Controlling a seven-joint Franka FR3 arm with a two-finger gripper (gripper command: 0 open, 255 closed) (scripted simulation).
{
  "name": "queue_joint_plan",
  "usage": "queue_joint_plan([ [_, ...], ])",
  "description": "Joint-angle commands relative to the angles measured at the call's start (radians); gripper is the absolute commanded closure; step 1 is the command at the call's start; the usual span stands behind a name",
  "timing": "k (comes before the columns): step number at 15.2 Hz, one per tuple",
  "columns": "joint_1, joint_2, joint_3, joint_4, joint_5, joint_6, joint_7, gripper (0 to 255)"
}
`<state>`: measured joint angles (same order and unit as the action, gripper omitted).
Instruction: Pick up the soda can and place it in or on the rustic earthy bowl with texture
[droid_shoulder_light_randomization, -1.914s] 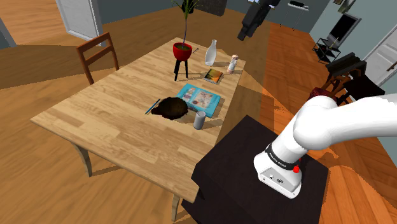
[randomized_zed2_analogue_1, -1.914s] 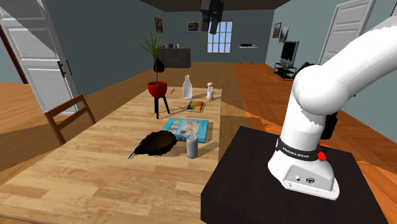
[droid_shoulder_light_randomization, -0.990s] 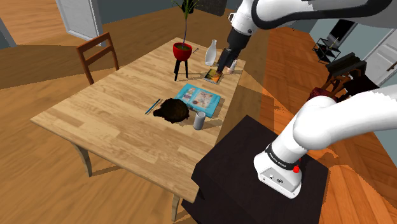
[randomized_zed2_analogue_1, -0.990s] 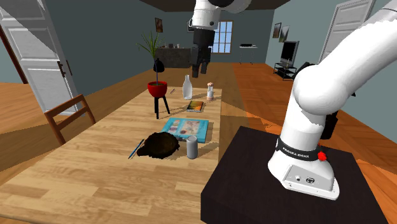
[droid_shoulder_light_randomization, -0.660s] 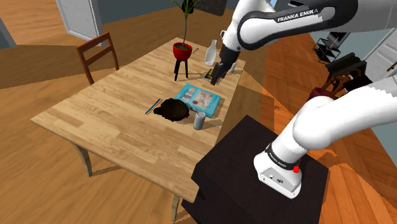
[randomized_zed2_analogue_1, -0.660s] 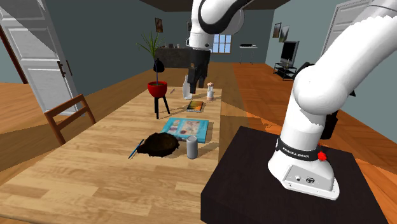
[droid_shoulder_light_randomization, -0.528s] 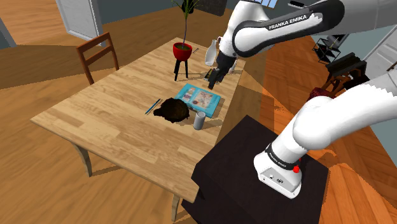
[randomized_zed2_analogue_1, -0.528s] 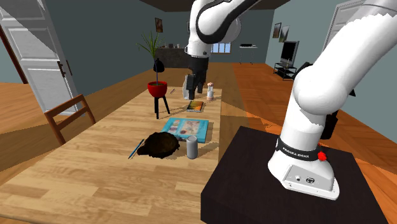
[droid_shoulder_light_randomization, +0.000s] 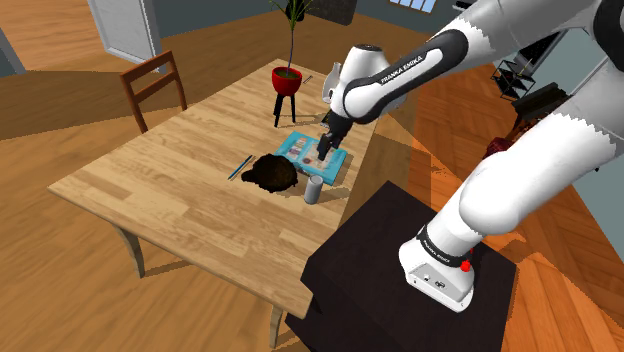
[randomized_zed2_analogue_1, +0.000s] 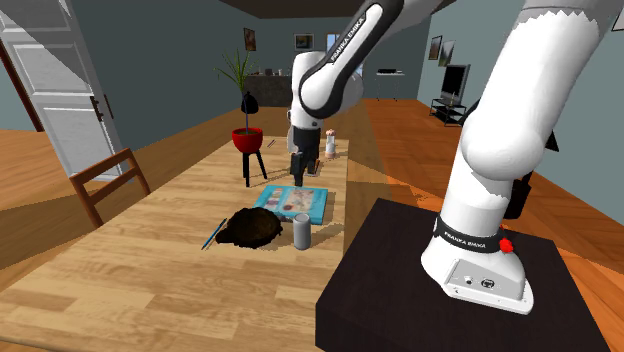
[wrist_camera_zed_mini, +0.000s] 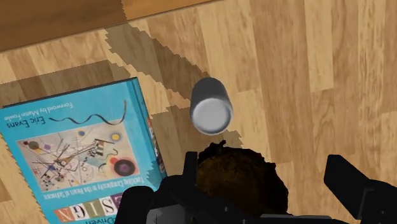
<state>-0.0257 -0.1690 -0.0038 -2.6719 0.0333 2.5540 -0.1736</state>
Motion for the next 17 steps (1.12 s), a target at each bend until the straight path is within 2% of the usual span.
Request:
queue_joint_plan([
  [1,-0.004,0.090,-0.002,0.008,-0.006,0.077,0.000,0],
  [10,-0.013,0.486,-0.023,0.117,-0.042,0.333,0.010,0],
  [17,-0.016,0.588,-0.020,0.144,-0.040,0.407,0.008,0],
])
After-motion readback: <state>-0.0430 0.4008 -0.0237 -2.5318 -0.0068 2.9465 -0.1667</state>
